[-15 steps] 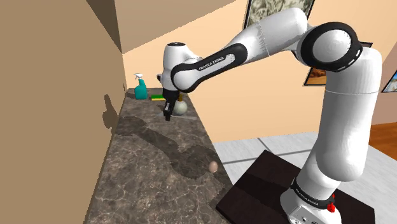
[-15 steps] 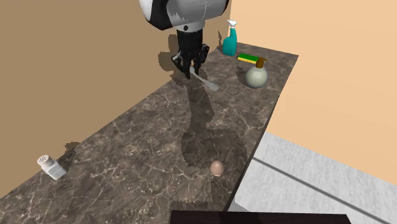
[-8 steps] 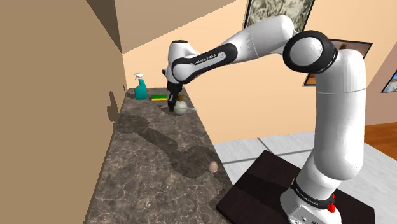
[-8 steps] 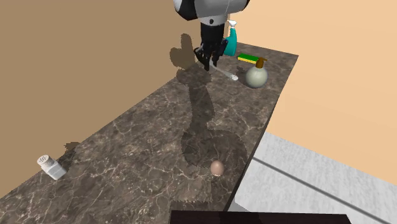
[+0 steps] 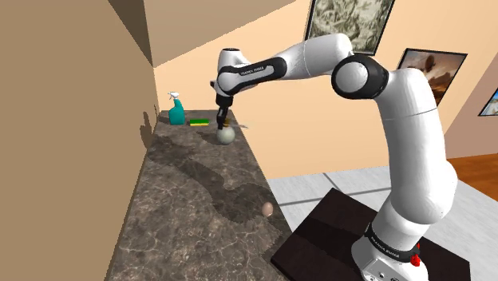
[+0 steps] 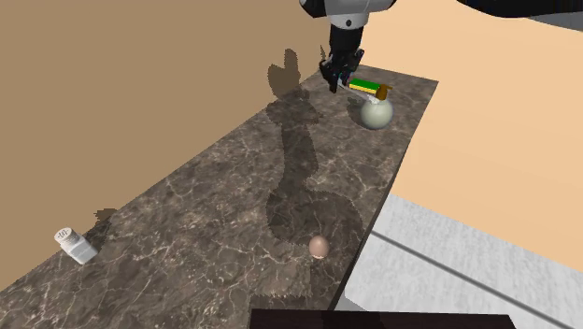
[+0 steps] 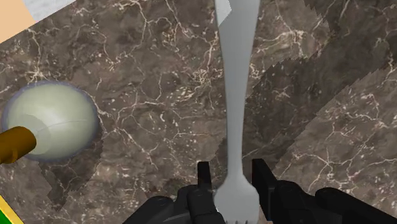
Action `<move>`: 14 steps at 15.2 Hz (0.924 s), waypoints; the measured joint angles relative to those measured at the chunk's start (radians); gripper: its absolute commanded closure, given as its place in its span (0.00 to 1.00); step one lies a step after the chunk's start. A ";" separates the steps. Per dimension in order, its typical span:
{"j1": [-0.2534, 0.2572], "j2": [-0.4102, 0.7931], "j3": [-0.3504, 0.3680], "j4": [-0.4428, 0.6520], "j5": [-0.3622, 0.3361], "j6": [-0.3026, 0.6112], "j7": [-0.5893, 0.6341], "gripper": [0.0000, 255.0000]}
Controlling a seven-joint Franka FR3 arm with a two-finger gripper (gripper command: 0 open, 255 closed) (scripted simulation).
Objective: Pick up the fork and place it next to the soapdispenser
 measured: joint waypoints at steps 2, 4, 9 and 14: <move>-0.010 0.077 -0.009 0.126 0.000 -0.047 -0.034 1.00; -0.022 0.157 -0.017 0.259 0.001 -0.099 -0.070 1.00; -0.036 0.251 -0.025 0.381 0.001 -0.127 -0.107 1.00; -0.038 0.271 -0.027 0.349 -0.003 -0.075 -0.105 1.00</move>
